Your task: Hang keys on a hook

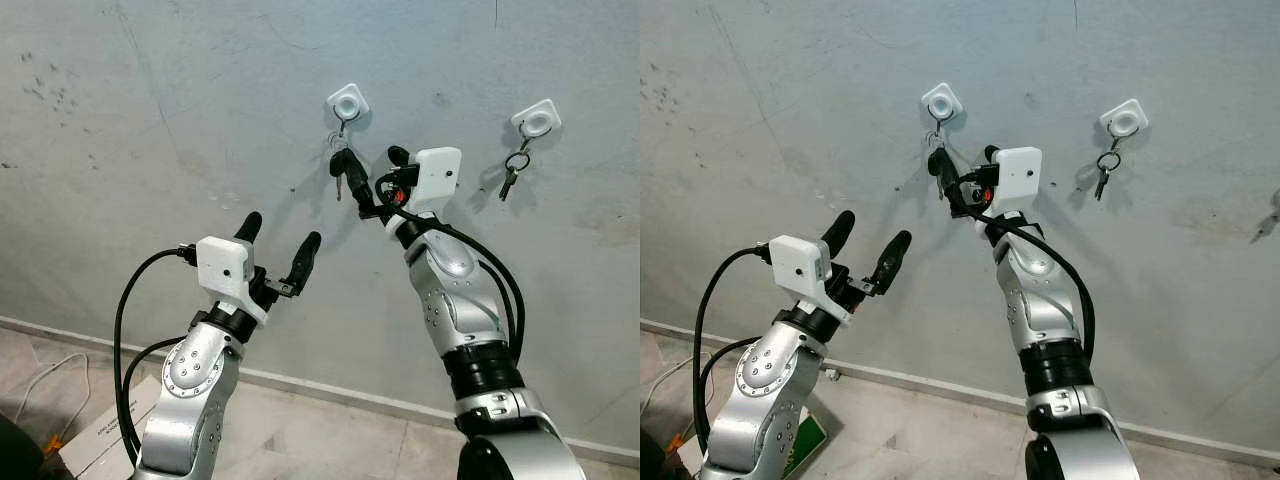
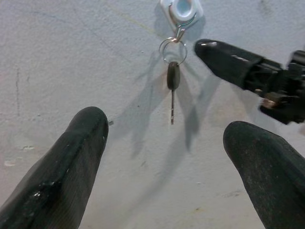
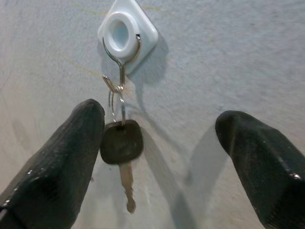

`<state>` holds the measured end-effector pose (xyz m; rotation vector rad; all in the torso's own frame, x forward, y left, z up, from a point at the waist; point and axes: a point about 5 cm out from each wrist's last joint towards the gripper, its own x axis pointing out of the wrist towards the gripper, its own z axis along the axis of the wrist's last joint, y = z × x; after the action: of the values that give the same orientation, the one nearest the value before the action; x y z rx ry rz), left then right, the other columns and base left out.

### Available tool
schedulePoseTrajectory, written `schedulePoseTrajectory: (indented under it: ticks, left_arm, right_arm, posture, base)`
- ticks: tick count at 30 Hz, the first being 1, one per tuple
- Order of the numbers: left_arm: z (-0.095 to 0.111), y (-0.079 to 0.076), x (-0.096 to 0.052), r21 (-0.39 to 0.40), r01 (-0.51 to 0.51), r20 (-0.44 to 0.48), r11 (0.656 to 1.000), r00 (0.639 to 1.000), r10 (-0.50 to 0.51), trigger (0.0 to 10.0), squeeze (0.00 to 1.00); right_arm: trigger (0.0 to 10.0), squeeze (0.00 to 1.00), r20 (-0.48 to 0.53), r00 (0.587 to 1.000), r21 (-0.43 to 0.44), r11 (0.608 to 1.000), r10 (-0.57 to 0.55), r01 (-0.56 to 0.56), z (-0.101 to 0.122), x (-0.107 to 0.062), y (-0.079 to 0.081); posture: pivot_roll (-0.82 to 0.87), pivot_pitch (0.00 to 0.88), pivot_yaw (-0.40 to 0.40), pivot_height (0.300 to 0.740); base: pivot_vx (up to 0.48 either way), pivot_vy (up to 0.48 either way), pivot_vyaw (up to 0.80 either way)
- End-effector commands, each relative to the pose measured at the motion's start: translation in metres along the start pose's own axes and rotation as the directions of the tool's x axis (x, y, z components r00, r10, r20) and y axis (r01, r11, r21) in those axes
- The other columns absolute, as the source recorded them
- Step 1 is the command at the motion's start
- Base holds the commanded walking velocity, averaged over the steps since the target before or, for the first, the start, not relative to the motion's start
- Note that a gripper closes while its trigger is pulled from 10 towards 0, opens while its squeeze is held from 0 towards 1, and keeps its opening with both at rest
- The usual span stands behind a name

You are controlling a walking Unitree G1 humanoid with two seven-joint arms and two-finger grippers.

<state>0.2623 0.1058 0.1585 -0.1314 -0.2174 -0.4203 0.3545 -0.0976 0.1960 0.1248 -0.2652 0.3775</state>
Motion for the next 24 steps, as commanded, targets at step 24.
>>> schedulePoseTrajectory:
  ticks: [24]
  left_arm:
    - [-0.034, 0.022, -0.044, 0.106, -0.101, -0.191, 0.989, 0.974, 0.120, 10.0, 0.00]
  right_arm:
    - [10.0, 1.00, -0.270, 0.955, -0.076, 0.991, -0.127, 0.110, -0.041, -0.117, -0.016]
  posture:
    - [-0.02, 0.000, 0.083, 0.740]
  base:
    - [0.000, 0.000, 0.00]
